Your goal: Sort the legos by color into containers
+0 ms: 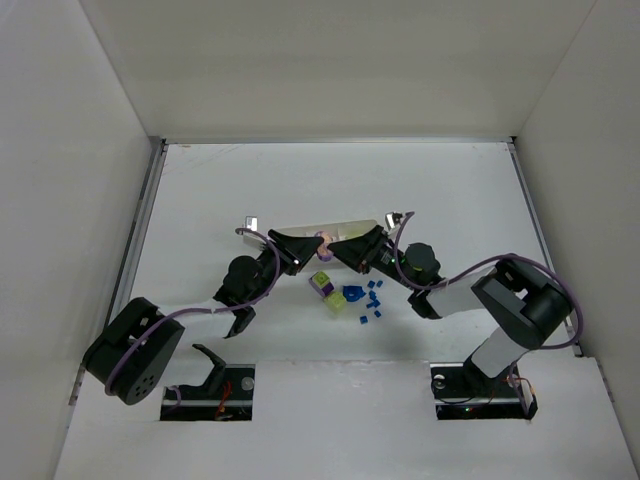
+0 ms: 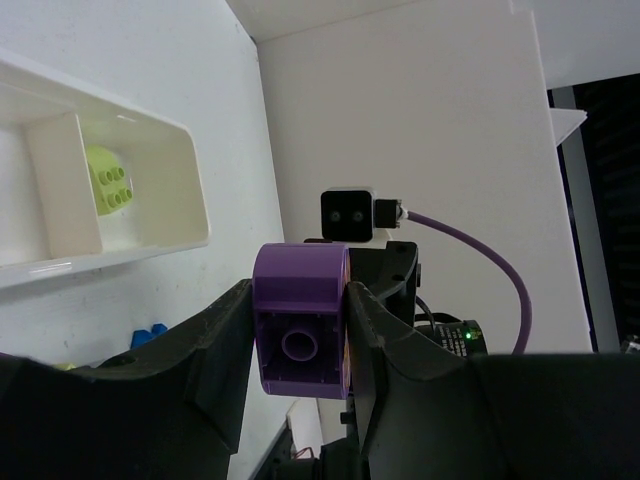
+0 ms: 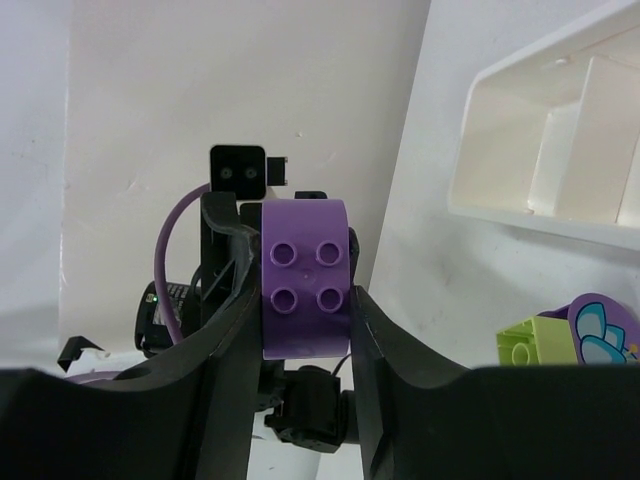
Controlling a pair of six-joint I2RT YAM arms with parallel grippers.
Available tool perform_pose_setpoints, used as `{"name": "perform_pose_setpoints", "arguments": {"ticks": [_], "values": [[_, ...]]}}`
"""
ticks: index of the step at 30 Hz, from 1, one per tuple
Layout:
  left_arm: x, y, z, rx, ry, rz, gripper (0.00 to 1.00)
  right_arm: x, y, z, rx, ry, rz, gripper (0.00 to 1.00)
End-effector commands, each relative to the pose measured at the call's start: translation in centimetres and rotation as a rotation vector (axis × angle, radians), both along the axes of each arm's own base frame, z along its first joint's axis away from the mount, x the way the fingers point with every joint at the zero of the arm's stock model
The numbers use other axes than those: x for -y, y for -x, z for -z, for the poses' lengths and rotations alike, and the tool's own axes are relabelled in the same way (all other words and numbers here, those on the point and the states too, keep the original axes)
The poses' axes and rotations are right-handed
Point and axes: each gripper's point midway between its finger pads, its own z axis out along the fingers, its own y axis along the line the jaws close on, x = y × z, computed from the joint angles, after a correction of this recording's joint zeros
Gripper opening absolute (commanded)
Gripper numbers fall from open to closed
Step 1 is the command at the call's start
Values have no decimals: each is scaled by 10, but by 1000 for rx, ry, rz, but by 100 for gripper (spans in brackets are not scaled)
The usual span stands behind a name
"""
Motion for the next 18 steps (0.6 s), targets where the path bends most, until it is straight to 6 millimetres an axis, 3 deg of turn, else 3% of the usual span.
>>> {"name": "perform_pose_setpoints", "arguments": {"ticks": [1,9,18], "values": [[3,9,-14,57,26,32,20,7,0,-21,94,-44,12,30],[-6,11,-5,40,5,39,20,49,-15,-25,126,38,111,28],[-13,10,-4,43,1,39,20,55,-22,-31,179,245,173,29]]}}
